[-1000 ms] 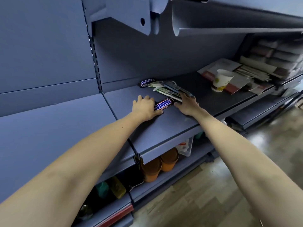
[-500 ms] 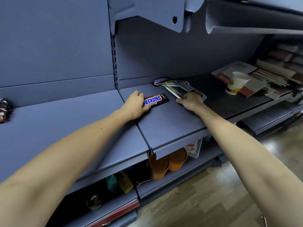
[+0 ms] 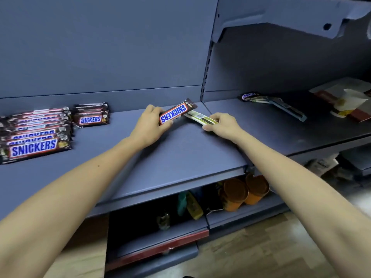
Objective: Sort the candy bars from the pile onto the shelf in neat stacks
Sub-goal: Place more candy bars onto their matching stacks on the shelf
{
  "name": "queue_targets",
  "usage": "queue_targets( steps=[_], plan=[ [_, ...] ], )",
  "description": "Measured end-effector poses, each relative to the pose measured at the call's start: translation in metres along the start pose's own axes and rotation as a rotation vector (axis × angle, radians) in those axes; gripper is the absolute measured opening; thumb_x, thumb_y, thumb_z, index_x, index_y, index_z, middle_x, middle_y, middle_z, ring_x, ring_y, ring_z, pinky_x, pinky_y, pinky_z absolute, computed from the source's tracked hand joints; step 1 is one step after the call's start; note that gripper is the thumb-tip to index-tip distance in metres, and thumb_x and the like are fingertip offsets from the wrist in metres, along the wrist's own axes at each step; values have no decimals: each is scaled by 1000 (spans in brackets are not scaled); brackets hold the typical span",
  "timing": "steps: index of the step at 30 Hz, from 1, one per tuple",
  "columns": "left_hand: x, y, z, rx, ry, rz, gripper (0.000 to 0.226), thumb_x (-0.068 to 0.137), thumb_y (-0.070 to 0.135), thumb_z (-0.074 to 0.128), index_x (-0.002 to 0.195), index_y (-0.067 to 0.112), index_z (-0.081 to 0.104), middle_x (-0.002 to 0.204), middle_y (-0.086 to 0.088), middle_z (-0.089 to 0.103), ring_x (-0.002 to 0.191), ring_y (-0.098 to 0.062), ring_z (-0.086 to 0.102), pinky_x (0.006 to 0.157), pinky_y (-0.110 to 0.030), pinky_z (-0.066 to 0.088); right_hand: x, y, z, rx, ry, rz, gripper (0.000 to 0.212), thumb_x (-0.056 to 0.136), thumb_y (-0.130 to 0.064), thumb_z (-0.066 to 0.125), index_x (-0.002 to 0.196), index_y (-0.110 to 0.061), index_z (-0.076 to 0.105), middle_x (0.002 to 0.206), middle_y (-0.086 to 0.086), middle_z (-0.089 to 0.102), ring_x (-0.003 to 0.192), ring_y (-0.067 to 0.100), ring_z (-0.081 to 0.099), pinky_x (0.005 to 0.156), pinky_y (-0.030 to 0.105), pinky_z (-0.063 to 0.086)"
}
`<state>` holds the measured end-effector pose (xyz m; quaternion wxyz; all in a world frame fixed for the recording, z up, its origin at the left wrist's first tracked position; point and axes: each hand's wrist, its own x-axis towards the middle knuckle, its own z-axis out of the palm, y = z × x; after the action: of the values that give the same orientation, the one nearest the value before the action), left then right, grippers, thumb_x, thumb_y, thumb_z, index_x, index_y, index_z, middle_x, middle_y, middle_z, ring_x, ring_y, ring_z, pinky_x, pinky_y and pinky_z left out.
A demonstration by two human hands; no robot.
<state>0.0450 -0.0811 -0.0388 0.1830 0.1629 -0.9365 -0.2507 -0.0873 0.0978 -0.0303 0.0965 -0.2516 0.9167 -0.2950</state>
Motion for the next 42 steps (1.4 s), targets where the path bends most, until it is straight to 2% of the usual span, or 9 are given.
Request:
queue_targets(
  steps=[11, 15, 20, 23, 25, 30, 33, 37, 42],
  plan=[
    [-65, -53, -51, -69, 110, 31, 31, 89, 22, 58, 114, 3, 56, 107, -14, 53, 102, -24, 46, 75, -14, 25, -36, -71, 59, -368, -87, -83, 44, 87, -51, 53, 121, -24, 56, 128, 6, 47, 124, 31, 32, 90, 35, 26],
    [-84, -60, -63, -122, 188, 35, 30, 88, 18, 61, 112, 1, 57, 103, -17, 55, 92, -15, 40, 73, -14, 23, -55, -117, 85, 248, -176, -145, 36, 93, -48, 43, 105, -19, 63, 116, 3, 63, 115, 24, 51, 102, 35, 39],
    [-107, -77, -80, -154, 194, -53, 34, 85, 25, 65, 111, 4, 59, 109, -12, 61, 101, -22, 52, 72, -15, 28, -77, -174, 114, 589, -193, -189, 15, 98, -20, 43, 100, -13, 56, 100, 8, 62, 79, 13, 60, 61, 4, 46],
    [-121, -95, -96, -189, 189, -118, 36, 86, 31, 63, 112, 7, 59, 106, -5, 62, 93, -14, 54, 73, -13, 34, -77, -195, 130, 415, -181, -298, 19, 96, -19, 44, 104, -7, 57, 104, 13, 65, 94, 29, 63, 94, 39, 50],
    [-129, -104, -109, -364, 289, -263, 34, 89, 32, 58, 115, 9, 57, 102, -3, 59, 88, -12, 52, 69, -10, 37, -83, -210, 137, 320, -208, -384, 24, 96, -17, 44, 112, -5, 57, 104, 9, 63, 104, 32, 60, 97, 47, 46],
    [-149, -123, -138, -949, 352, -490, 12, 97, 24, 46, 94, 18, 56, 91, 0, 62, 76, -11, 58, 66, -19, 45, -103, -245, 158, 199, -316, -634, 35, 95, -13, 48, 130, -8, 47, 95, 0, 63, 86, 14, 54, 73, 5, 38],
    [-162, -135, -147, -1163, 442, -498, 19, 98, 14, 44, 84, 17, 56, 84, 0, 61, 69, -9, 59, 64, -19, 49, -111, -258, 175, 321, -396, -550, 31, 92, -17, 55, 121, -9, 47, 75, 1, 56, 69, 13, 51, 67, 21, 42],
    [-178, -146, -157, -1370, 610, -576, 18, 97, 12, 45, 83, 17, 54, 82, 4, 60, 63, -1, 60, 59, -14, 50, -108, -260, 191, 299, -440, -506, 17, 87, -25, 63, 99, -20, 52, 89, 10, 62, 77, 14, 52, 71, 28, 43],
    [-191, -164, -157, -1073, 590, -705, 18, 96, 20, 48, 110, 9, 50, 107, -4, 58, 101, -18, 58, 93, -31, 50, -98, -257, 202, 126, -324, -566, 23, 84, -14, 66, 105, -12, 60, 93, 2, 57, 83, 13, 49, 66, 12, 36]
  ],
)
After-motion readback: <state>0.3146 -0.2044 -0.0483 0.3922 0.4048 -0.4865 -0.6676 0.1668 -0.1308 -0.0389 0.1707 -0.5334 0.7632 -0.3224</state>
